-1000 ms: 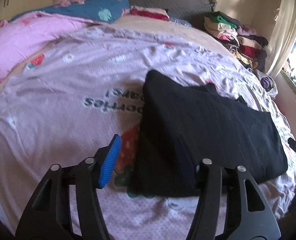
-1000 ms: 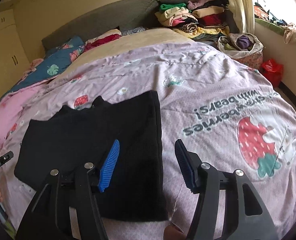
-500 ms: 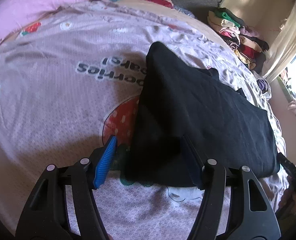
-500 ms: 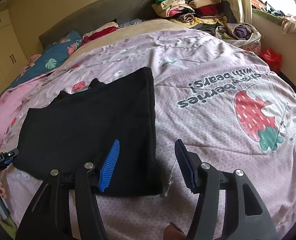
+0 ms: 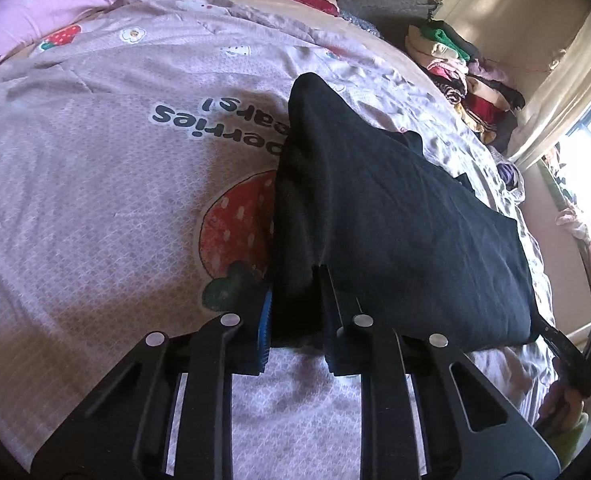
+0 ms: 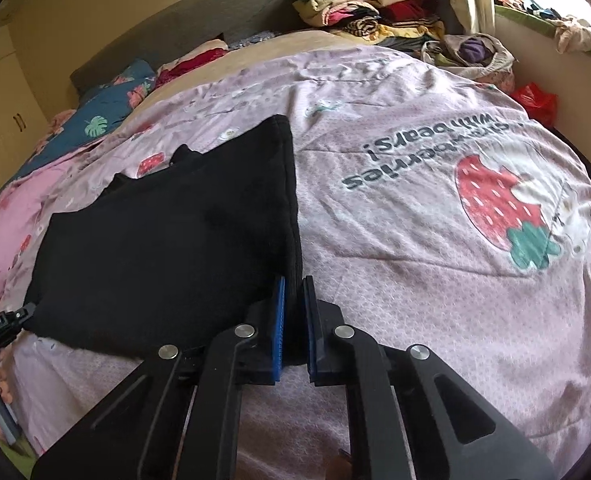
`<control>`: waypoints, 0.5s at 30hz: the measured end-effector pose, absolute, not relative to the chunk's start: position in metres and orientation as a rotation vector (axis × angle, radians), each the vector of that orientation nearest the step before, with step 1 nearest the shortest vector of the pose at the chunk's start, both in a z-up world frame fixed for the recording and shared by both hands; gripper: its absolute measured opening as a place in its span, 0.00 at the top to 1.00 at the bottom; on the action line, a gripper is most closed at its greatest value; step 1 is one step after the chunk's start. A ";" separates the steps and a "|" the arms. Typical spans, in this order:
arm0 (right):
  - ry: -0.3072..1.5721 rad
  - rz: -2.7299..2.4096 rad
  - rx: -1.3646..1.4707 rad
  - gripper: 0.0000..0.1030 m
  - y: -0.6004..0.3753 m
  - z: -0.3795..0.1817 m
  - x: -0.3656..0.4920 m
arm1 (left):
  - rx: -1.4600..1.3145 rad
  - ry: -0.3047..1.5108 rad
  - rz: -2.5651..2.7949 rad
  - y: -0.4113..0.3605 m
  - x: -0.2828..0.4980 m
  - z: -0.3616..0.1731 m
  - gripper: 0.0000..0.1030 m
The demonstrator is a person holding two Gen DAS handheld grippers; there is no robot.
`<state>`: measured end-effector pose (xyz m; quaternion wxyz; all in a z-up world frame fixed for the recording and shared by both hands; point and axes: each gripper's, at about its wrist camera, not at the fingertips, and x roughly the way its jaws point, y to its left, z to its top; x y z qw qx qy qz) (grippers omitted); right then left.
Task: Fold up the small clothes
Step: 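Grasp the folded edge with both tools and square it on the duvet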
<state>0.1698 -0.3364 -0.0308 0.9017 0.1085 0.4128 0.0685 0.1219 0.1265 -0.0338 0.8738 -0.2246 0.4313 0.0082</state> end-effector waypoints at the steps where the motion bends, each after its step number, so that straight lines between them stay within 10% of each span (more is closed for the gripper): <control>1: 0.855 0.140 0.228 0.92 -0.337 -0.031 0.169 | -0.465 0.901 0.019 0.127 0.121 -0.033 0.88; 10: 0.857 0.118 0.215 0.90 -0.336 -0.034 0.163 | -0.388 0.904 0.050 0.119 0.119 -0.027 0.87; 15: 0.858 0.107 0.262 0.68 -0.344 -0.036 0.156 | -0.383 0.901 0.061 0.119 0.113 -0.026 0.82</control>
